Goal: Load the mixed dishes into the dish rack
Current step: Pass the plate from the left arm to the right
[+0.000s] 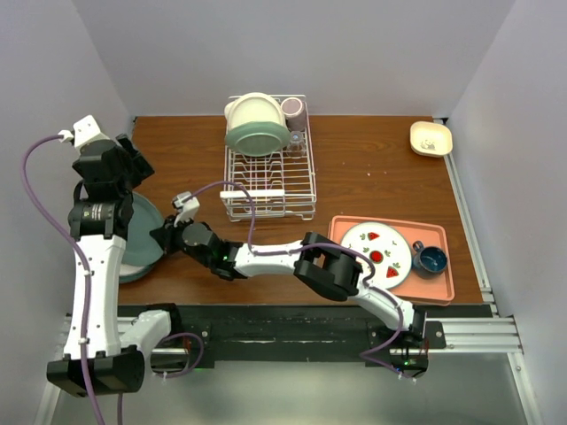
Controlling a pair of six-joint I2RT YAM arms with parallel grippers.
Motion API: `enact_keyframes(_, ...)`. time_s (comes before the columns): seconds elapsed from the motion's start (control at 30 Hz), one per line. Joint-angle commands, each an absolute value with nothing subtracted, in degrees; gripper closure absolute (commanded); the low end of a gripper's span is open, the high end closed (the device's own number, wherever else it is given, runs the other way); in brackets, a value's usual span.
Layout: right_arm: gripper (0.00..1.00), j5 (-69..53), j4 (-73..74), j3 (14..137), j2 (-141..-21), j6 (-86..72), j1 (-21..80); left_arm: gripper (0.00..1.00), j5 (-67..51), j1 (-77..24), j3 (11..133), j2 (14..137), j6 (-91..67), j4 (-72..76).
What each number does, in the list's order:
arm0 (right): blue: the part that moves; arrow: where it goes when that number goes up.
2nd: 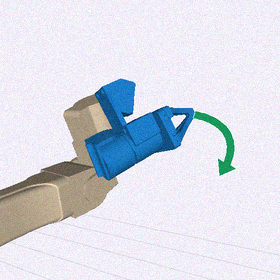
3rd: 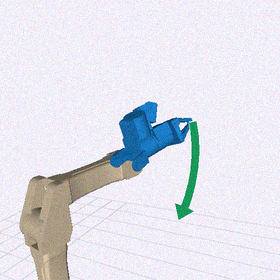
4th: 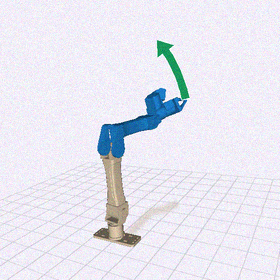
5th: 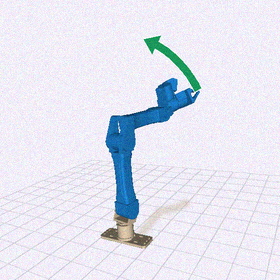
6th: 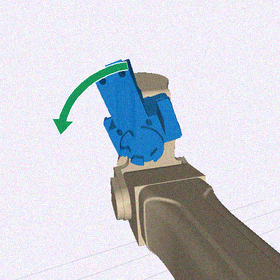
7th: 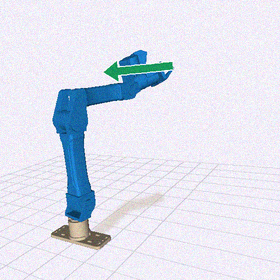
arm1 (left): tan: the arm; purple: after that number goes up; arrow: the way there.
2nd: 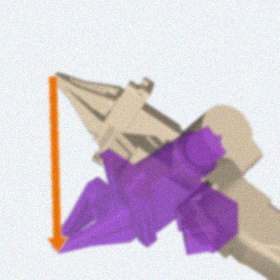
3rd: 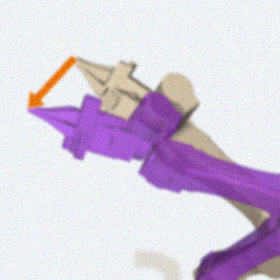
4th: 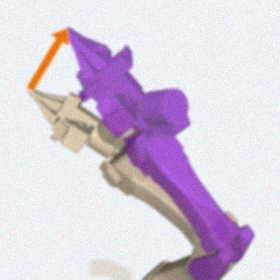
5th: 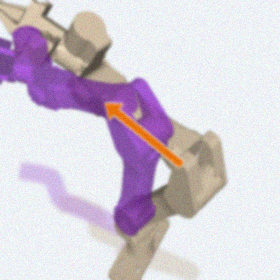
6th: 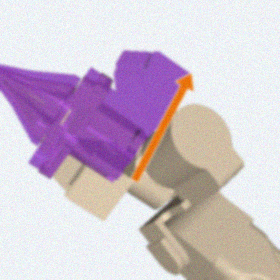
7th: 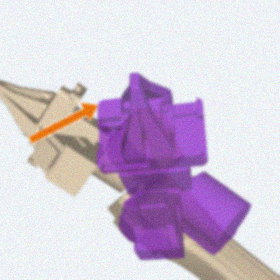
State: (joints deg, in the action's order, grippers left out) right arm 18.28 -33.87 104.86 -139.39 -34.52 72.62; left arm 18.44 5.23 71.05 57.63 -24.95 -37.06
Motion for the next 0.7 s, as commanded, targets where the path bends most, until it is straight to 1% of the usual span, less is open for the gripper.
enact_keyframes(0.0, 1.0, 17.9, -46.4, 106.6, -129.8, -33.1, 73.6, 0.22, 18.5, 5.1, 75.0, 55.2, -23.4, -38.6)
enact_keyframes(0.17, 1.0, 18.7, -45.6, 107.0, -127.7, -29.4, 74.3, 0.15, 17.4, 5.1, 76.4, 54.2, -23.0, -39.5)
enact_keyframes(0.2, 1.0, 18.9, -44.7, 107.2, -127.2, -28.5, 74.4, 0.12, 16.8, 5.1, 76.6, 54.1, -22.9, -39.4)
enact_keyframes(0.23, 1.0, 19.1, -44.1, 107.7, -126.3, -27.9, 74.3, 0.06, 16.6, 5.1, 76.6, 53.9, -22.9, -39.4)
enact_keyframes(0.27, 1.0, 19.4, -43.6, 107.8, -125.9, -27.3, 74.4, 0.02, 16.4, 5.1, 76.8, 53.7, -22.8, -39.5)
enact_keyframes(0.3, 1.0, 19.9, -42.7, 107.8, -125.3, -26.1, 74.3, 0.0, 15.7, 5.2, 77.0, 53.7, -22.7, -39.4)
enact_keyframes(0.67, 1.0, 21.1, -34.1, 108.8, -119.4, -18.8, 73.1, 0.0, 10.6, 5.1, 80.2, 50.5, -21.6, -38.4)
